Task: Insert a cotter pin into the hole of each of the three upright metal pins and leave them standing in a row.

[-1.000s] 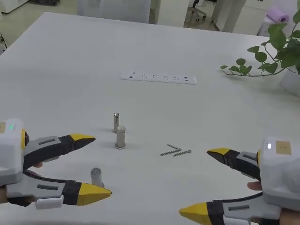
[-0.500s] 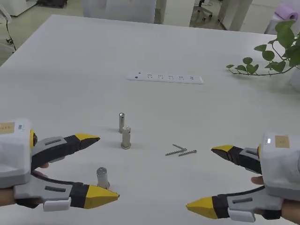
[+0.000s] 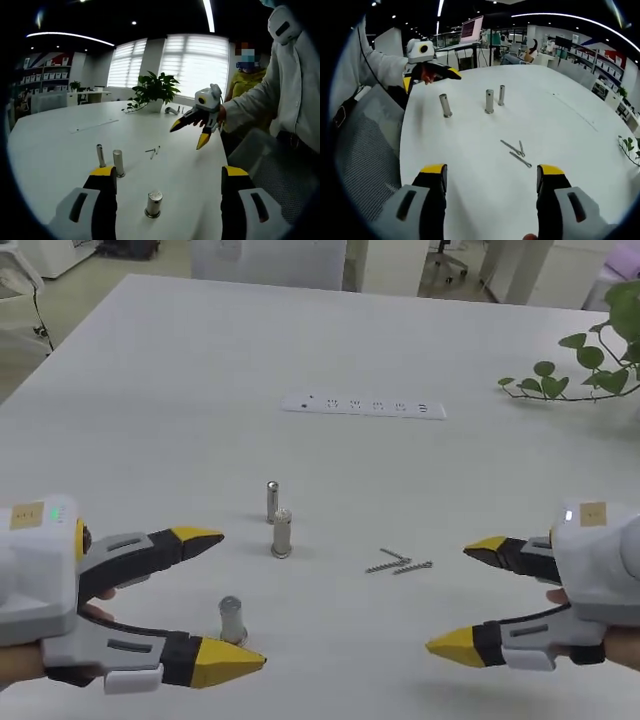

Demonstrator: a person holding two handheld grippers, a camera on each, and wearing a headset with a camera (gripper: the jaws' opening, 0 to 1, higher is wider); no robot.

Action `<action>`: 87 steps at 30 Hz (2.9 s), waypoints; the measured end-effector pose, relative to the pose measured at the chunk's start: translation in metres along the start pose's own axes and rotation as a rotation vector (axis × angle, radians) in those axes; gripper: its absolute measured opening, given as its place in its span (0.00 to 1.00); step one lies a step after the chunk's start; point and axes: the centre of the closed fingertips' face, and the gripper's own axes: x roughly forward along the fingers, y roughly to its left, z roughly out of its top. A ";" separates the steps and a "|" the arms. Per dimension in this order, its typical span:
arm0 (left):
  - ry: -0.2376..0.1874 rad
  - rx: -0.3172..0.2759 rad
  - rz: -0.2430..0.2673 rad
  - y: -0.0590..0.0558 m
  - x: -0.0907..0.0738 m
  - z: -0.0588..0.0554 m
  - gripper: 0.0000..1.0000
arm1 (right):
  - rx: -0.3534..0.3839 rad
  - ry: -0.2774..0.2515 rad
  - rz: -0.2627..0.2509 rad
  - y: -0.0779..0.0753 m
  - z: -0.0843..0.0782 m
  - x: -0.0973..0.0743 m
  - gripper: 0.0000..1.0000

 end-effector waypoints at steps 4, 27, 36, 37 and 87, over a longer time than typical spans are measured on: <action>0.002 0.005 0.001 0.000 -0.001 0.000 0.86 | -0.041 0.032 0.004 -0.013 -0.003 0.005 0.69; 0.059 0.013 -0.008 -0.001 -0.007 -0.016 0.83 | -0.239 0.202 0.115 -0.041 -0.010 0.035 0.37; 0.063 0.020 -0.009 -0.002 -0.008 -0.016 0.82 | -0.324 0.274 0.172 -0.048 -0.014 0.047 0.25; 0.063 0.020 -0.008 -0.002 -0.009 -0.016 0.82 | -0.330 0.278 0.178 -0.049 -0.014 0.048 0.24; 0.060 0.029 0.001 -0.003 -0.014 -0.015 0.79 | -0.550 0.419 0.312 -0.038 -0.022 0.054 0.03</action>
